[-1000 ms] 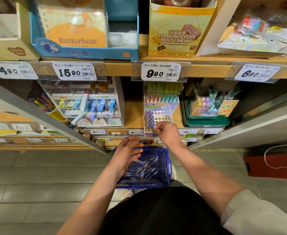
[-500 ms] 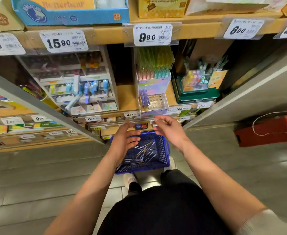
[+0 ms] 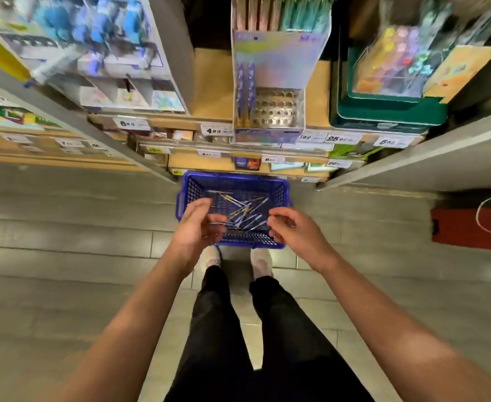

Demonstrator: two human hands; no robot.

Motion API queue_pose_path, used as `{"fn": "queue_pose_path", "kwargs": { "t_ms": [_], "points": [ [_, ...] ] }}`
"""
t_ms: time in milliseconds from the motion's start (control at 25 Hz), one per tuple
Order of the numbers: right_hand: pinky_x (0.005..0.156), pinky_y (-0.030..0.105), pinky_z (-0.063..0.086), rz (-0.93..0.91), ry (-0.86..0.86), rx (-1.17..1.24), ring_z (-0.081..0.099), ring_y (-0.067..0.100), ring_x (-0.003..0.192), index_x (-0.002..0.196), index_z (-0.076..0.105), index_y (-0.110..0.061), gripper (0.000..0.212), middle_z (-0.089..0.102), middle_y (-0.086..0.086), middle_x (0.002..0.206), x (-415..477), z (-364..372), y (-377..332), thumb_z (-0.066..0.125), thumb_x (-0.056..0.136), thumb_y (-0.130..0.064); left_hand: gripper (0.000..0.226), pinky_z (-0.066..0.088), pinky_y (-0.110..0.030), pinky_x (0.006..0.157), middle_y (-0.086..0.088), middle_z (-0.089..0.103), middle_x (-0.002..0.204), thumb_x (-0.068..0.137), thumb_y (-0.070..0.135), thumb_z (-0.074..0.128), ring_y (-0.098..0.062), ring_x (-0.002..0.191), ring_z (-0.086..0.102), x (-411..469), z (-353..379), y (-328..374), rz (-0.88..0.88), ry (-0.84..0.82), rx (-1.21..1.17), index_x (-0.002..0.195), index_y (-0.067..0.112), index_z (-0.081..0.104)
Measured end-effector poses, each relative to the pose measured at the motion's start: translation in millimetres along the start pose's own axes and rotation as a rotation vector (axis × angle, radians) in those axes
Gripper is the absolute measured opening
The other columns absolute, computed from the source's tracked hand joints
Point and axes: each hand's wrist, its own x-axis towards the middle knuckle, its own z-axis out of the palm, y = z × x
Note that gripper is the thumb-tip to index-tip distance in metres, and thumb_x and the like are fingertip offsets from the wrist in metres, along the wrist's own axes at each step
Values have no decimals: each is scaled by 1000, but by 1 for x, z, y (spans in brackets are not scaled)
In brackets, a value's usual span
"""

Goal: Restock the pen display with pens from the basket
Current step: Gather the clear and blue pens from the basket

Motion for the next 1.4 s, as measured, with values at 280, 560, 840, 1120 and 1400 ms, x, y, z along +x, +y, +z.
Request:
{"fn": "queue_pose_path", "kwargs": {
  "t_ms": [280,560,840,1120,1400],
  "points": [
    [84,44,61,126,-31,-176,75,27,85,102,66,-33,15,74,-2,92,95,15,127,69,94,-21,26,49,-33,69,-8,72,91,103,41,50,-22,72,64,109,-27,-101,-63,57,-89,123,25,52],
    [84,41,60,141,-131,-446,72,17,80,111,67,-23,19,73,-3,93,233,82,256,70,93,-19,20,46,-33,70,-6,71,77,101,31,49,-22,70,62,234,-95,-206,-176,201,-252,113,20,59],
    [72,11,43,-26,-278,-869,64,8,86,111,72,-22,19,73,-6,99,385,147,348,70,92,-21,19,49,-33,74,-9,67,86,104,25,38,-23,73,62,361,-145,-258,-82,271,-288,114,20,53],
    [93,37,53,-401,-335,-1418,63,30,112,117,65,-13,28,65,10,118,527,247,414,64,94,-29,21,48,-29,69,-7,65,85,105,14,32,-21,73,62,437,-168,-277,-50,313,-224,111,16,52],
    [97,39,50,-664,-395,-1705,55,27,119,131,52,-11,40,56,6,127,553,252,444,56,94,-27,27,43,-28,65,-9,63,84,101,3,30,-21,68,59,479,-182,-269,92,275,53,114,15,51]
  ]
}}
